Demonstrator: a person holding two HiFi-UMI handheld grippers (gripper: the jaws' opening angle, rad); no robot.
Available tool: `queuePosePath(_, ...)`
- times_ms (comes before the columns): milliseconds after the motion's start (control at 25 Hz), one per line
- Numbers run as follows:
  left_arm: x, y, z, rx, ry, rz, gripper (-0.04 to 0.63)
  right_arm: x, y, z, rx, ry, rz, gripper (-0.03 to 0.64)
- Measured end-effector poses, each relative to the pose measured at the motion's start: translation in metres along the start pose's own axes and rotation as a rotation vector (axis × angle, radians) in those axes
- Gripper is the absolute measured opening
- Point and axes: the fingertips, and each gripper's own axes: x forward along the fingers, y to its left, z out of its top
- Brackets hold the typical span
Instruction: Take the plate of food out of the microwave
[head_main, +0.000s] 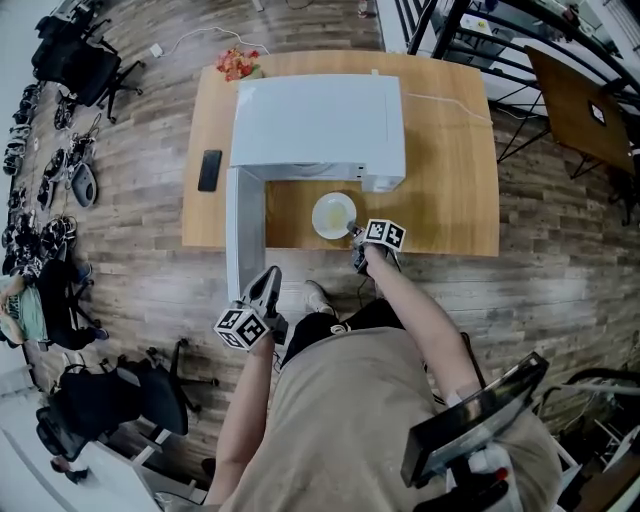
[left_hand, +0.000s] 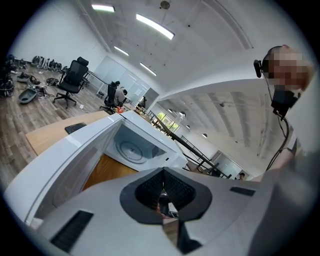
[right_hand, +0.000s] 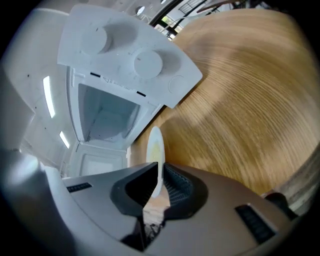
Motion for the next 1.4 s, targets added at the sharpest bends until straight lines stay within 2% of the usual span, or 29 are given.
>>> queuePosePath(40,-0.002,0.002,-0.001,-0.005,0.001,-0.003,0.005,0.003,0.000,0.000,-0.047,-0.001,-0.027,0.019)
queuePosePath(80,-0.003,0.003,-0.002,-0.009,0.003,-0.008,0.005,0.006,0.002,0.001,-0.095,-0.004,-0.046,0.060)
queuePosePath(120,-0.004,0.003,-0.002,-0.012,0.004,-0.015,0.005,0.009,0.005,0.002,-0.138,-0.010,-0.057,0.162)
queuePosePath(200,-0.004,0.002,-0.002,-0.015,0.005,-0.034,0.005,0.014,0.010,0.006,-0.198,-0.032,-0.075,0.316)
queuePosePath(240,-0.004,0.002,-0.001,-0.015,0.005,-0.045,0.005,0.015,0.011,0.008,-0.223,-0.047,-0.088,0.370)
queuePosePath(360,-0.004,0.000,0.002,-0.020,-0.005,-0.083,0.005,0.011,0.014,0.015,-0.290,-0.084,-0.122,0.477)
queuePosePath(480,-0.008,-0.002,0.007,-0.033,-0.024,-0.122,0.005,-0.010,0.026,0.021,-0.348,-0.126,-0.123,0.482)
queuePosePath(600,-0.015,-0.003,0.017,-0.049,-0.045,-0.165,0.005,-0.044,0.054,0.020,-0.407,-0.169,-0.082,0.480)
queuePosePath(760,-0.022,0.002,0.022,-0.059,-0.055,-0.217,0.005,-0.110,0.099,0.022,-0.483,-0.301,-0.005,0.467)
queuePosePath(920,-0.027,-0.003,0.021,-0.053,-0.035,-0.272,0.005,-0.190,0.147,0.023,-0.569,-0.470,0.041,0.359)
queuePosePath(1120,-0.037,-0.027,0.037,0.017,-0.048,-0.307,0.005,-0.278,0.199,0.020,-0.717,-0.628,0.085,0.324)
queuePosePath(1400,-0.062,-0.084,0.054,0.128,-0.138,-0.276,0.005,-0.372,0.229,-0.001,-0.896,-0.723,0.166,0.296)
